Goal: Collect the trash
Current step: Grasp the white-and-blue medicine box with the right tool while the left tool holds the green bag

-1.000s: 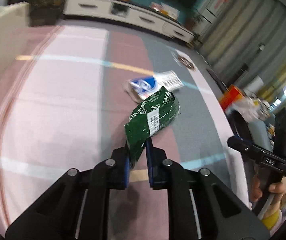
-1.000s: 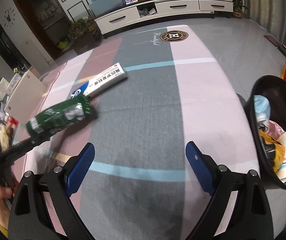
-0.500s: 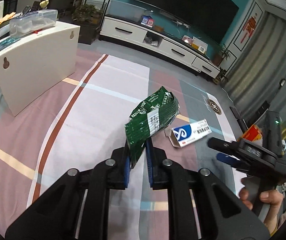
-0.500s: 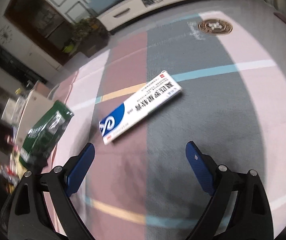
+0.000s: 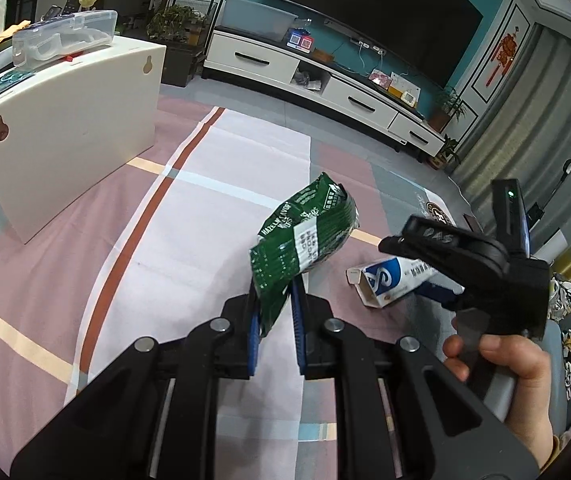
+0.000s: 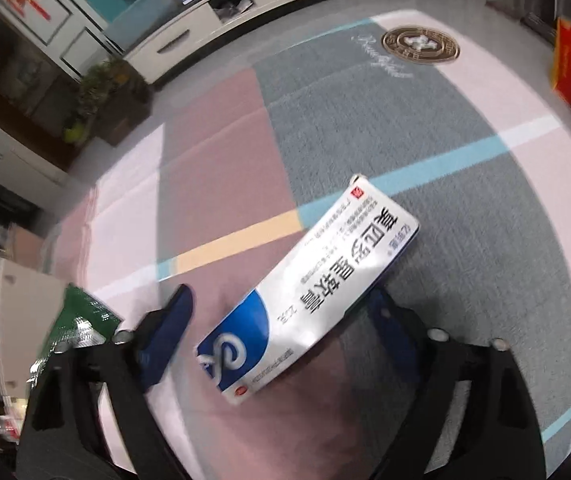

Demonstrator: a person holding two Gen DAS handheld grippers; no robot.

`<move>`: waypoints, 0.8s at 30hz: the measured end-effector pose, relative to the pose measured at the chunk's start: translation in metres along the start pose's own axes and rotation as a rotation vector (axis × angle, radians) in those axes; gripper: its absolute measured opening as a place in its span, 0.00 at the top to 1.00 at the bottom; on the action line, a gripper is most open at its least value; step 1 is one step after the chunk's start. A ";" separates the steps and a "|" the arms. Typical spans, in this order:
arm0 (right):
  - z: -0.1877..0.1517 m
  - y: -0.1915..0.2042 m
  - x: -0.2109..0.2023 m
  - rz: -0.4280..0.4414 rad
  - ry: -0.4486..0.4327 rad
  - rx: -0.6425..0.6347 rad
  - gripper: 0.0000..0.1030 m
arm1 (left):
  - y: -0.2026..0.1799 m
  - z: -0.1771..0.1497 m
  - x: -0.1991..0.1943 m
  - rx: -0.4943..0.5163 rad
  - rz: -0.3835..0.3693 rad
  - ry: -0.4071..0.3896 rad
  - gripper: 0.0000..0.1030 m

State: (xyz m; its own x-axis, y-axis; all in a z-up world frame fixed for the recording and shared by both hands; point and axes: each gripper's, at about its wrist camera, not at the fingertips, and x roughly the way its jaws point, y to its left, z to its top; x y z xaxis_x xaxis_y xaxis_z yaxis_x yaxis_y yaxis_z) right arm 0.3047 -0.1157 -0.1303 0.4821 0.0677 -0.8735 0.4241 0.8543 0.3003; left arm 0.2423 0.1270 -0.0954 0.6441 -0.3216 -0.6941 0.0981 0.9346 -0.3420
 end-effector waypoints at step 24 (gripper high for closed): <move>-0.047 -0.059 -0.082 0.161 -0.034 -0.201 0.87 | -0.050 -0.035 -0.037 0.081 -0.036 0.004 0.85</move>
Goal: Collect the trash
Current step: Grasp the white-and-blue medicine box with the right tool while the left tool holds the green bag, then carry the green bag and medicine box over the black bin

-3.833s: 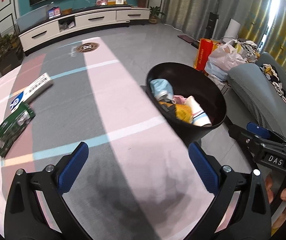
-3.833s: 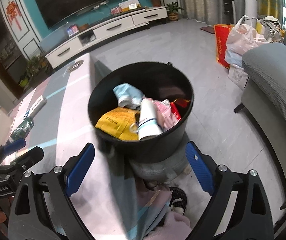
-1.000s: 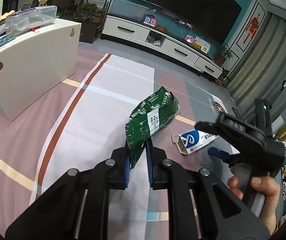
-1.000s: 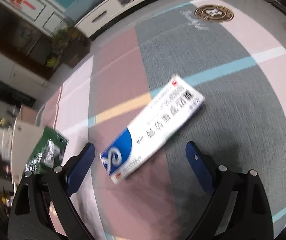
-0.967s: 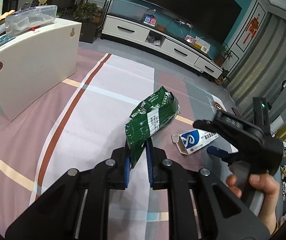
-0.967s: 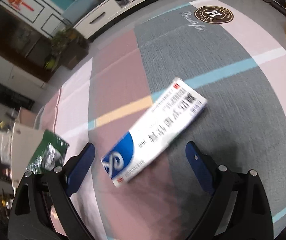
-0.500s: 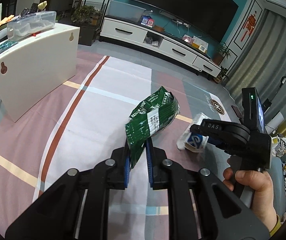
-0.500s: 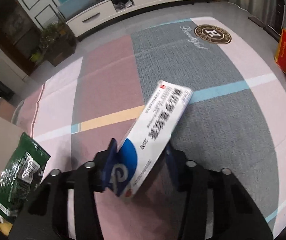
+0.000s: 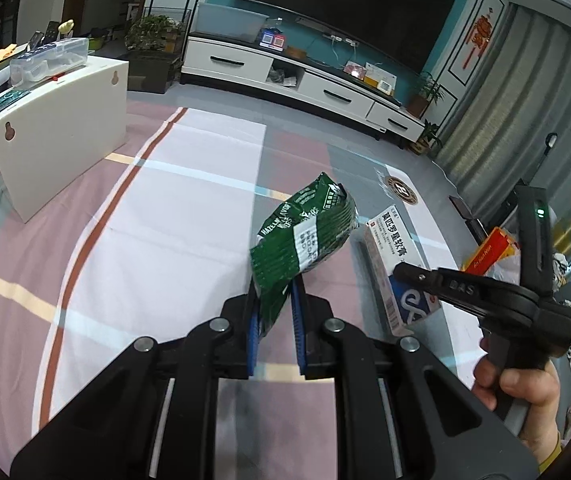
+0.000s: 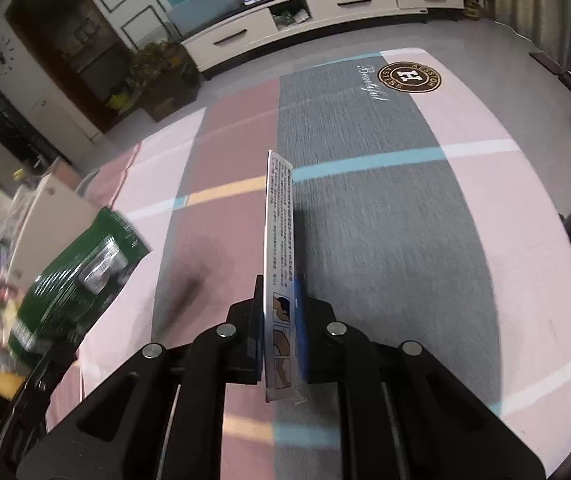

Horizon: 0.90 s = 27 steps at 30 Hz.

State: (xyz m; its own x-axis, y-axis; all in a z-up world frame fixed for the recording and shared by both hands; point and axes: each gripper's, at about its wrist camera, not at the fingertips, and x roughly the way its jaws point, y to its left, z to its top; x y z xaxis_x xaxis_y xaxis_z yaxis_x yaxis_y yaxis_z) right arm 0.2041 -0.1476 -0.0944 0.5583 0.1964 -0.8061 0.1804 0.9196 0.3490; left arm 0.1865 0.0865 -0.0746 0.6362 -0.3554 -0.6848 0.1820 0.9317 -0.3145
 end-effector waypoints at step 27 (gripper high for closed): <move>-0.096 -0.059 -0.125 0.061 -0.048 -0.086 0.87 | -0.090 -0.056 -0.036 0.122 -0.055 0.023 0.85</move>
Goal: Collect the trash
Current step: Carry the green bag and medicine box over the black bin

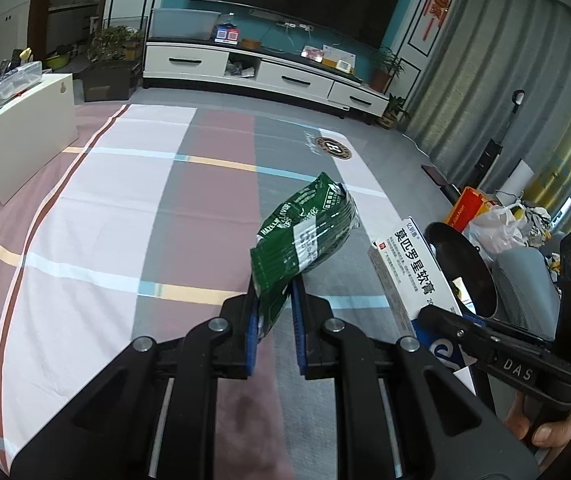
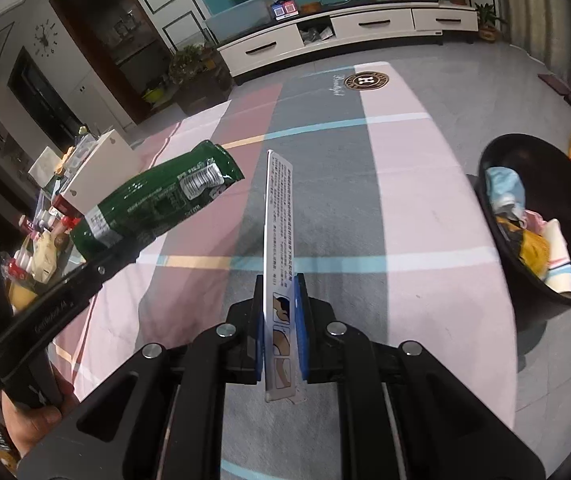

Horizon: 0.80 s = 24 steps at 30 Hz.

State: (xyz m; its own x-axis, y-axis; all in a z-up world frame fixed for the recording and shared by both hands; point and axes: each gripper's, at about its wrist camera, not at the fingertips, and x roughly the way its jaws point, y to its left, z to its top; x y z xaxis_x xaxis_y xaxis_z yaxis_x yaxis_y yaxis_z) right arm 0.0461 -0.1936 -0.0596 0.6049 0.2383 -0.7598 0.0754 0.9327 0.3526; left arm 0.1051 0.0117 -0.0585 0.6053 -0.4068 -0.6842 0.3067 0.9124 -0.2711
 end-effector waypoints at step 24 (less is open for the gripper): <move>-0.006 -0.066 -0.054 0.024 -0.109 0.136 0.86 | -0.082 0.000 0.002 0.165 -0.050 0.012 0.85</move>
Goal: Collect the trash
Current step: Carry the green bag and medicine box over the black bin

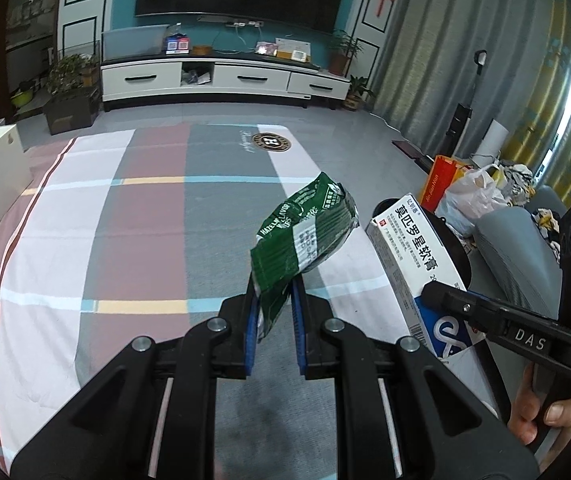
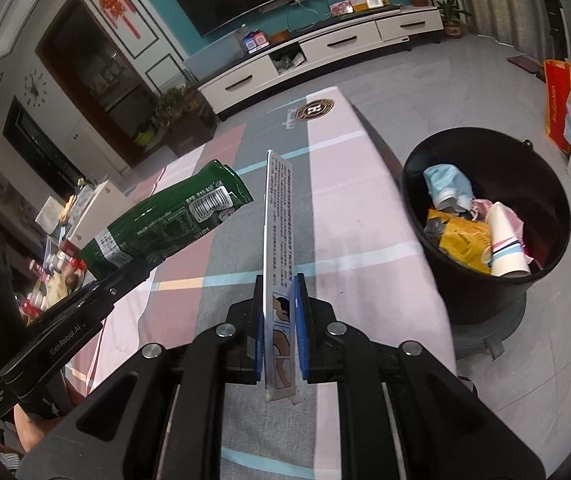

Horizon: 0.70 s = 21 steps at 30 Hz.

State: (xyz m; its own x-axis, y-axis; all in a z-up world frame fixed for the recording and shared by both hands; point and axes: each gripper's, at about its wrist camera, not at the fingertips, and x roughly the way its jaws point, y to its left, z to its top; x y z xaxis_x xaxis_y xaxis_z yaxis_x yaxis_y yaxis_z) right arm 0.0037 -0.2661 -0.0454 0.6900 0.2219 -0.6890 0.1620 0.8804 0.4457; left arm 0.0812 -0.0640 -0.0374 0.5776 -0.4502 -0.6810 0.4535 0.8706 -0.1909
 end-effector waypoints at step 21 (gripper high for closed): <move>0.008 -0.064 -0.032 -0.026 -0.092 0.096 0.86 | -0.073 0.020 0.032 0.150 -0.054 0.031 0.85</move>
State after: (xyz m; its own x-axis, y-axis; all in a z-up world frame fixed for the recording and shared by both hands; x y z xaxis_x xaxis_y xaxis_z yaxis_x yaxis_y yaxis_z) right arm -0.0229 -0.3328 -0.0476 0.7458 0.1566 -0.6475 0.2443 0.8400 0.4845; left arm 0.0805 -0.1459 -0.0310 0.5291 -0.4874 -0.6946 0.5813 0.8045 -0.1218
